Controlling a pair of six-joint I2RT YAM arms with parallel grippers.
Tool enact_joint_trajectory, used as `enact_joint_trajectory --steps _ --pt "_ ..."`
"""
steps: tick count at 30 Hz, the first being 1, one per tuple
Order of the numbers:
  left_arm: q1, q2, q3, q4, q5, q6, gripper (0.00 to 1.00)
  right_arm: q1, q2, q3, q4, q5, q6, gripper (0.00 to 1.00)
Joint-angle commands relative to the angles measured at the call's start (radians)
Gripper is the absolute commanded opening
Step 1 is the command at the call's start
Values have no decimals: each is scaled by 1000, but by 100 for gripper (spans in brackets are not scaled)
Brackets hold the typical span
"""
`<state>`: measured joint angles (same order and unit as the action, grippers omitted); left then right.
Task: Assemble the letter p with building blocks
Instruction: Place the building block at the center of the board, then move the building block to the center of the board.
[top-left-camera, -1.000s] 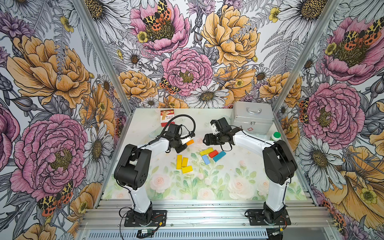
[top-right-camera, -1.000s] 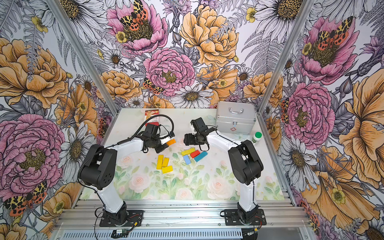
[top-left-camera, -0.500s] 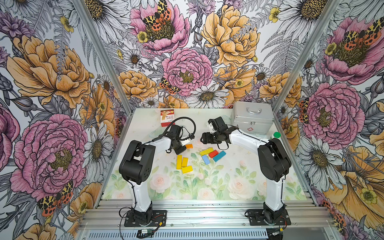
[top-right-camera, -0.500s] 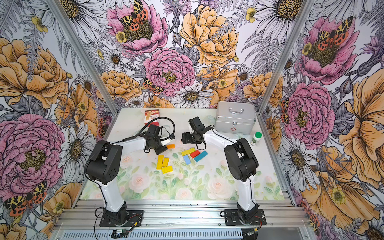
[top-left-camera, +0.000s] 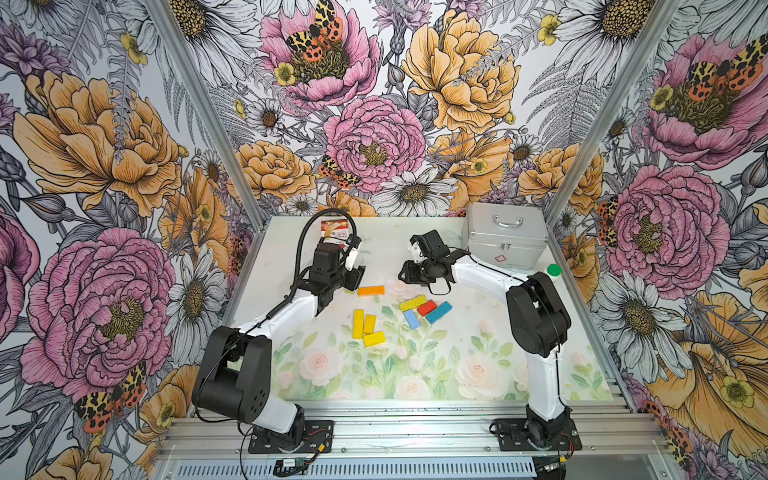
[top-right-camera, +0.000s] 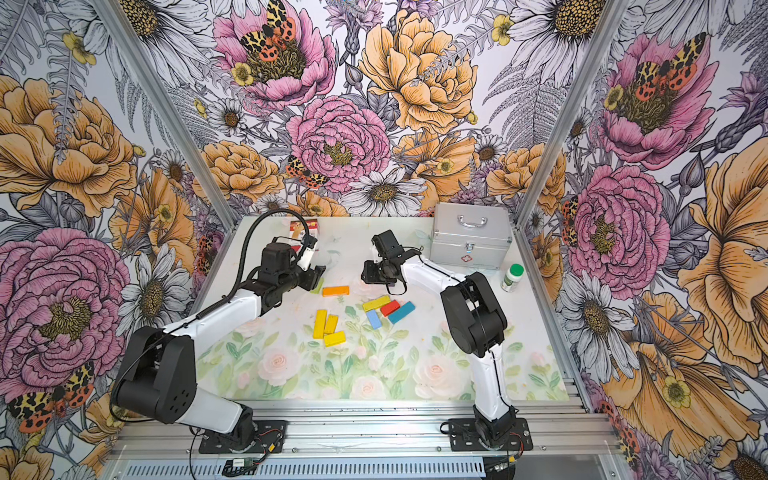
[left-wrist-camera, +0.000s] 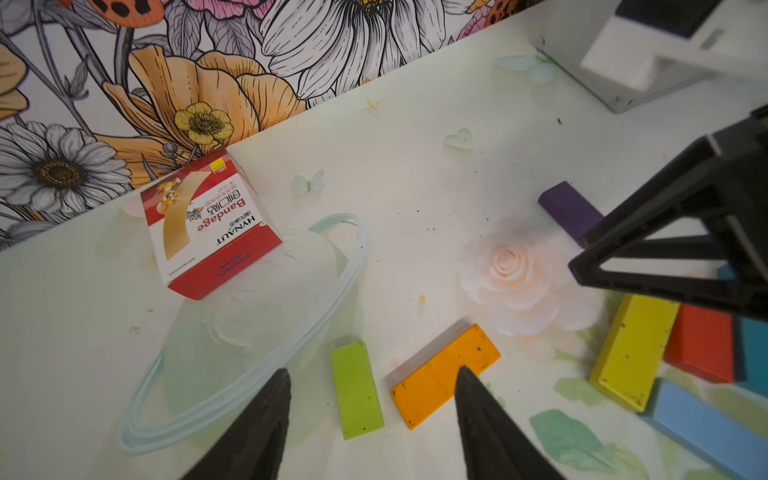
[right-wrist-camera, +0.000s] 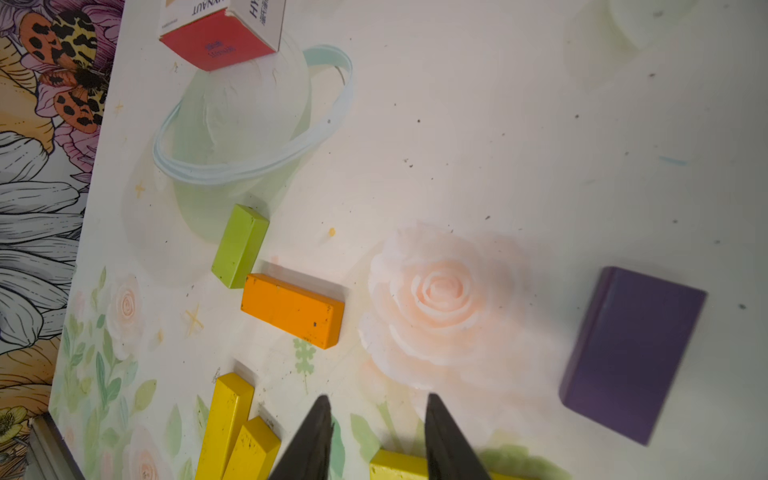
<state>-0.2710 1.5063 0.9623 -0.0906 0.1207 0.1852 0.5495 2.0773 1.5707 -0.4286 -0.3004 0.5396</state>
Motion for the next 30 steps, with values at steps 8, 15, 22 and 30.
enact_joint_trajectory --steps 8,15,22,30 --pt "36 131 -28 -113 300 -547 8 48 64 45 10 -40 59 0" --pt "28 81 -93 -113 156 -640 0 50 91 38 11 -25 89 0" --pt "49 93 -117 -115 90 -667 0 50 109 45 11 -19 95 0" --pt "55 182 -55 -138 60 -677 0 51 142 65 11 -31 103 0"
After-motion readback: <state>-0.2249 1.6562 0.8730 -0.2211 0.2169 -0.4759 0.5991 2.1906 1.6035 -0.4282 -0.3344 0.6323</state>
